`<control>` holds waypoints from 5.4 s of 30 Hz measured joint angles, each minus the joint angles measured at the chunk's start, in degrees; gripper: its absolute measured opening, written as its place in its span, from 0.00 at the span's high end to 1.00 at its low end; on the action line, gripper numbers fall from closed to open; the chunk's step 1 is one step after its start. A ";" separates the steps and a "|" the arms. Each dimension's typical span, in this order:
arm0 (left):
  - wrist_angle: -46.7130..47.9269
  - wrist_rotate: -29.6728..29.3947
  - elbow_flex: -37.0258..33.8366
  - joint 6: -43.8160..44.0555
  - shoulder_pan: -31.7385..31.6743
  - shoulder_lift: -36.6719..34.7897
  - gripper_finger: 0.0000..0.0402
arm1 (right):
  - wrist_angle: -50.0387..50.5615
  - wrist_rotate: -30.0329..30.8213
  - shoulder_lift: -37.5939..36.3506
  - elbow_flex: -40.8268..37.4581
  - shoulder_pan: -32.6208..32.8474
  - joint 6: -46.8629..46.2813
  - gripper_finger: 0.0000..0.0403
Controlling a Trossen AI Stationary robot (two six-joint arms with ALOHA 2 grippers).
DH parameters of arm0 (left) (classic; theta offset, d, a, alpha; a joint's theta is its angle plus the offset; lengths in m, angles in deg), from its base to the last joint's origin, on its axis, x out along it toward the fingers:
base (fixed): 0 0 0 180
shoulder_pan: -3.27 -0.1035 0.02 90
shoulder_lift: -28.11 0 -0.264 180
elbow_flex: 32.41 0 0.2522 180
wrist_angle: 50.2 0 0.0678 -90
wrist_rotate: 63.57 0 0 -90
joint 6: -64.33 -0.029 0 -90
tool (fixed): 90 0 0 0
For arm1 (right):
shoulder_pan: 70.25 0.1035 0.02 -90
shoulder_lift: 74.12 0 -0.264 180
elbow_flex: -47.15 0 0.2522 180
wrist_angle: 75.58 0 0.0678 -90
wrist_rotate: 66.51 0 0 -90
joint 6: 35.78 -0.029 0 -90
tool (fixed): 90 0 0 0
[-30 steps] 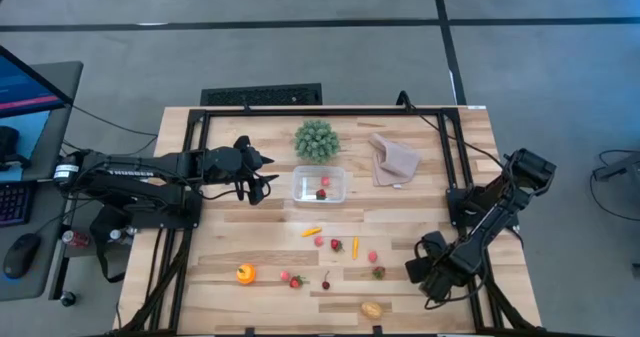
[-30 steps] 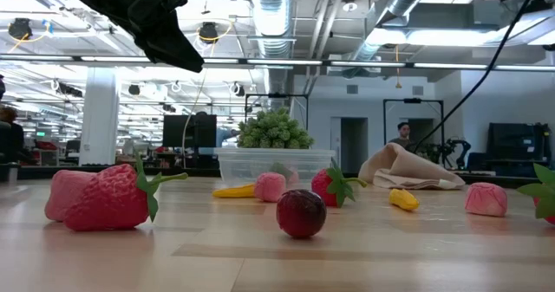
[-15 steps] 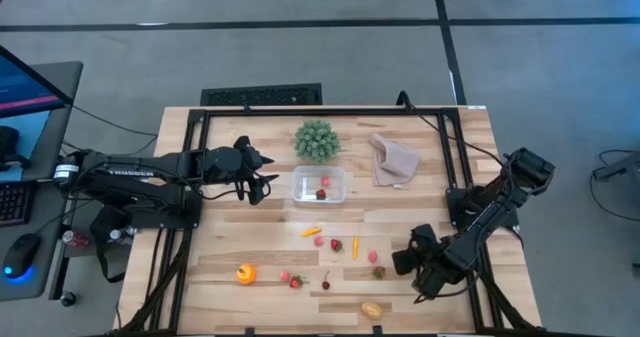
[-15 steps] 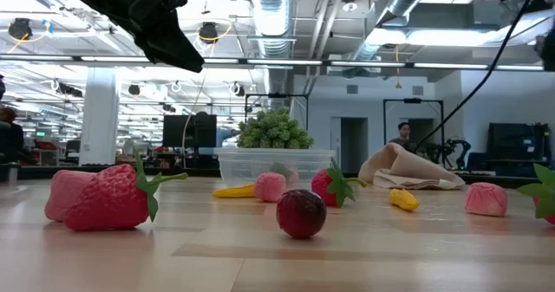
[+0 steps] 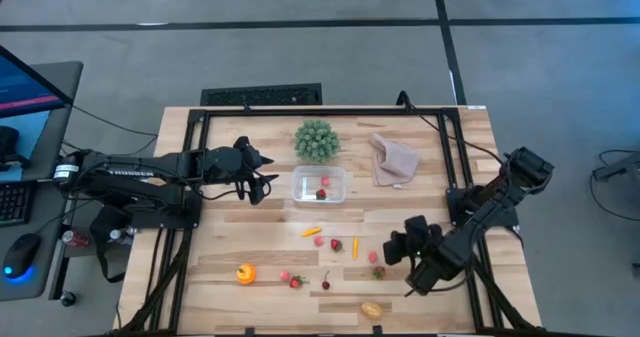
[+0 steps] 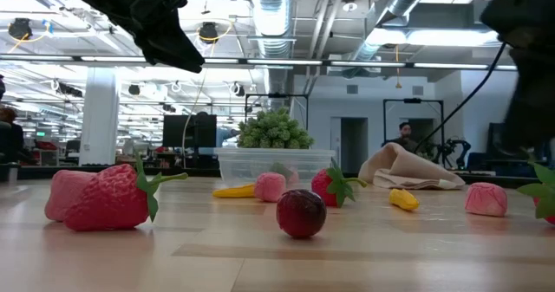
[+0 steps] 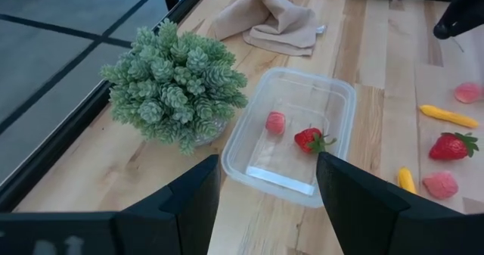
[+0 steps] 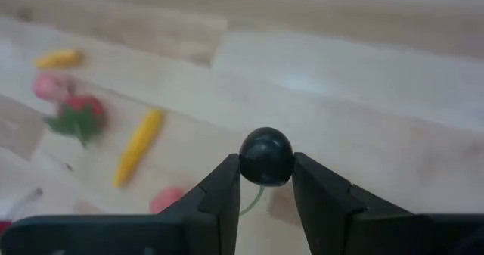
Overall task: Pick and placing Produce into tupperware
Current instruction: Put the black cherry into the transparent container
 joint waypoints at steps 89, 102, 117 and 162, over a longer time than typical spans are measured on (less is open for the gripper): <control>-1.42 0.52 0.00 0.64 0.00 -0.02 0.48 | -25.49 14.66 -0.15 15.47 -24.83 76.92 0.73; -1.44 -0.42 -0.02 0.64 0.00 -0.02 0.48 | -25.31 5.53 -0.15 15.47 -31.77 84.63 0.73; -1.52 -0.48 -0.02 0.64 0.00 -0.02 0.48 | -28.49 -3.57 6.90 15.39 -38.35 89.50 0.73; -1.62 -4.52 -0.02 0.64 -0.02 -0.02 0.48 | -39.43 -11.60 8.99 9.68 -45.83 92.97 0.73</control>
